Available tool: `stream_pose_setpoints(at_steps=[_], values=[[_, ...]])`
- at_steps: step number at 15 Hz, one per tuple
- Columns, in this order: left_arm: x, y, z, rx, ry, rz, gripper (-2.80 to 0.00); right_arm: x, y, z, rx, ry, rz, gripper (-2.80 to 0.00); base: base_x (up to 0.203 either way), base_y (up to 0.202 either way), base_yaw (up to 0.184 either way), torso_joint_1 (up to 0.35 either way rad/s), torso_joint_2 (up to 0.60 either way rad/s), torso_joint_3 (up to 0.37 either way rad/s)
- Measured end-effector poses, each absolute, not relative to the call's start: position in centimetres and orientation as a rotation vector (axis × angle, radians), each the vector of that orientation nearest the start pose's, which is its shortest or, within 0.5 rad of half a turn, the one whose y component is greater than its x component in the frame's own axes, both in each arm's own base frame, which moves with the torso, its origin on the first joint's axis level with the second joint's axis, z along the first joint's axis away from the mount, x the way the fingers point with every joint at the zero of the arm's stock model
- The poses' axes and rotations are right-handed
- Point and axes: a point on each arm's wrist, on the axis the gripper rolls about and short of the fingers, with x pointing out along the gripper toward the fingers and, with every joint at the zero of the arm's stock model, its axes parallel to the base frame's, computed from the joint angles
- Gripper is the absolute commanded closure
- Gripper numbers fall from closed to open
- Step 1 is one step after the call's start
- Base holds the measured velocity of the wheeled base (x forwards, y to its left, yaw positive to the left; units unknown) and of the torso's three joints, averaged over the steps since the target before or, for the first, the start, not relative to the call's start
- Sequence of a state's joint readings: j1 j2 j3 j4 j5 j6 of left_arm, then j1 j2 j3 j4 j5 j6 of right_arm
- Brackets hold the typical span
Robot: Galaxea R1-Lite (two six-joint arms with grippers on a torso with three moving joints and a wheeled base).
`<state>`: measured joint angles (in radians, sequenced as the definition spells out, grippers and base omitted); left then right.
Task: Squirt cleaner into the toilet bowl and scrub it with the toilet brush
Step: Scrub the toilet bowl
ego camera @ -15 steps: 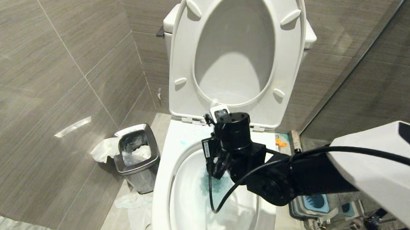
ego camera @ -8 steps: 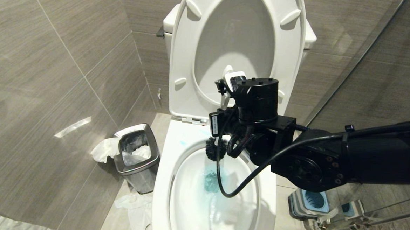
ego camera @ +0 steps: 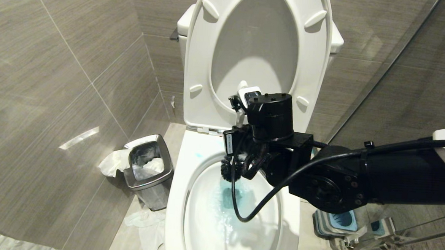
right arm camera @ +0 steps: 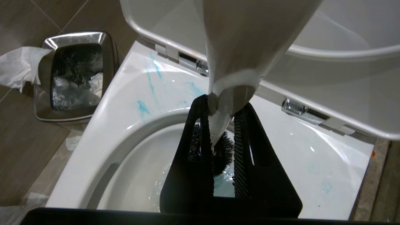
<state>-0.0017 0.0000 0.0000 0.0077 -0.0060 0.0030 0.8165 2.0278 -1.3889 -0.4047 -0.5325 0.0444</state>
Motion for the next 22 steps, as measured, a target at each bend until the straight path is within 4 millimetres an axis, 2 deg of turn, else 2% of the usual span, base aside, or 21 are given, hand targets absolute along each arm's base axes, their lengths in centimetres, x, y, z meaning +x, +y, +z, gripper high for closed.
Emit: stream_pose_setpoints(at_steps=[7, 14, 16, 22], values=[[-2.3, 0.0, 7.5, 0.003, 0.008, -0.008, 0.00, 26.5, 27.5, 22.6, -0.086, 0.302, 0.361, 0.00, 0.000, 0.000, 0.000, 0.000, 0.00, 0.000], [-2.3, 0.0, 7.5, 0.004, 0.008, -0.007, 0.00, 24.3, 25.6, 25.0, -0.060, 0.351, 0.566, 0.00, 0.000, 0.000, 0.000, 0.000, 0.00, 0.000], [-2.3, 0.0, 7.5, 0.004, 0.008, -0.007, 0.00, 24.4, 24.7, 25.2, -0.053, 0.351, 0.559, 0.00, 0.000, 0.000, 0.000, 0.000, 0.00, 0.000], [-2.3, 0.0, 7.5, 0.003, 0.007, -0.007, 0.00, 25.8, 21.6, 24.0, -0.046, 0.405, 0.558, 0.00, 0.000, 0.000, 0.000, 0.000, 0.00, 0.000]])
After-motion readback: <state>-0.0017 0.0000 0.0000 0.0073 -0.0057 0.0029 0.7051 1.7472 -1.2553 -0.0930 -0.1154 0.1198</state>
